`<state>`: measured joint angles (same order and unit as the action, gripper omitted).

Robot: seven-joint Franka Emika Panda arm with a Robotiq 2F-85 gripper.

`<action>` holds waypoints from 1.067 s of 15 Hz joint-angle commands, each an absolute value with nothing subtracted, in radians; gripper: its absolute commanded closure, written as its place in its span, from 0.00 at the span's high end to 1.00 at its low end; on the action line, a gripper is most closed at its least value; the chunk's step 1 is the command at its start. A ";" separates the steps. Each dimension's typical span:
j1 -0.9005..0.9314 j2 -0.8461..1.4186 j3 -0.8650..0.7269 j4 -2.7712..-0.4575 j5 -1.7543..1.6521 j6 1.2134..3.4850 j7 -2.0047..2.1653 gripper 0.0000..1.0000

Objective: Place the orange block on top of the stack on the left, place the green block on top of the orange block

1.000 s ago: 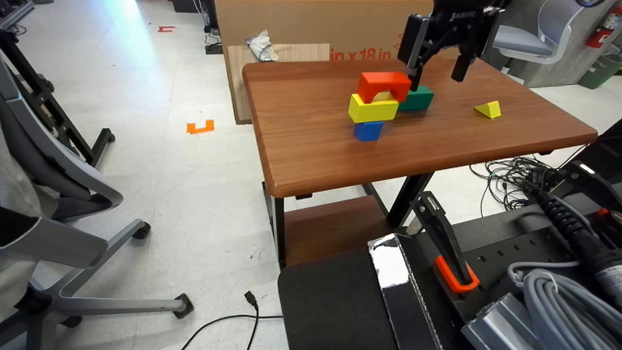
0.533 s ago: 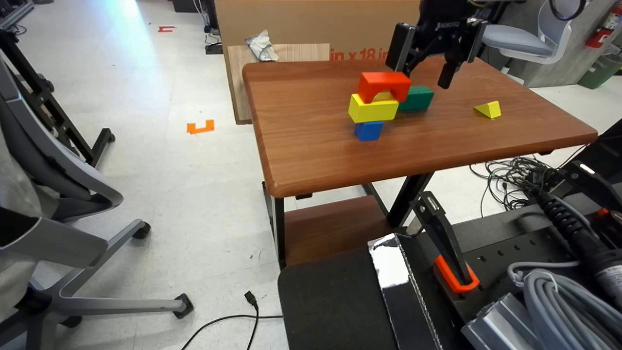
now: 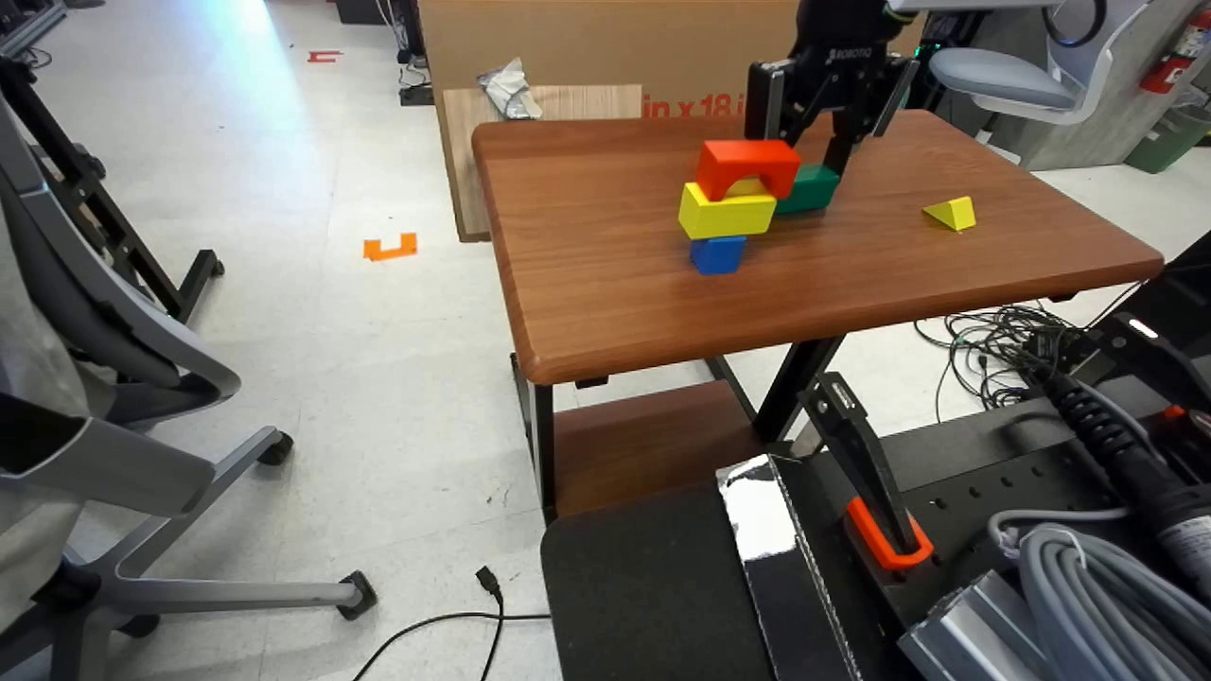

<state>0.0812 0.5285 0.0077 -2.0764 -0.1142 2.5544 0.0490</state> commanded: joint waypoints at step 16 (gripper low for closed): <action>0.086 0.044 0.039 -2.407 -0.052 2.558 0.133 0.42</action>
<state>0.0784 0.1095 0.0181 -2.3665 -0.0676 2.5716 0.1045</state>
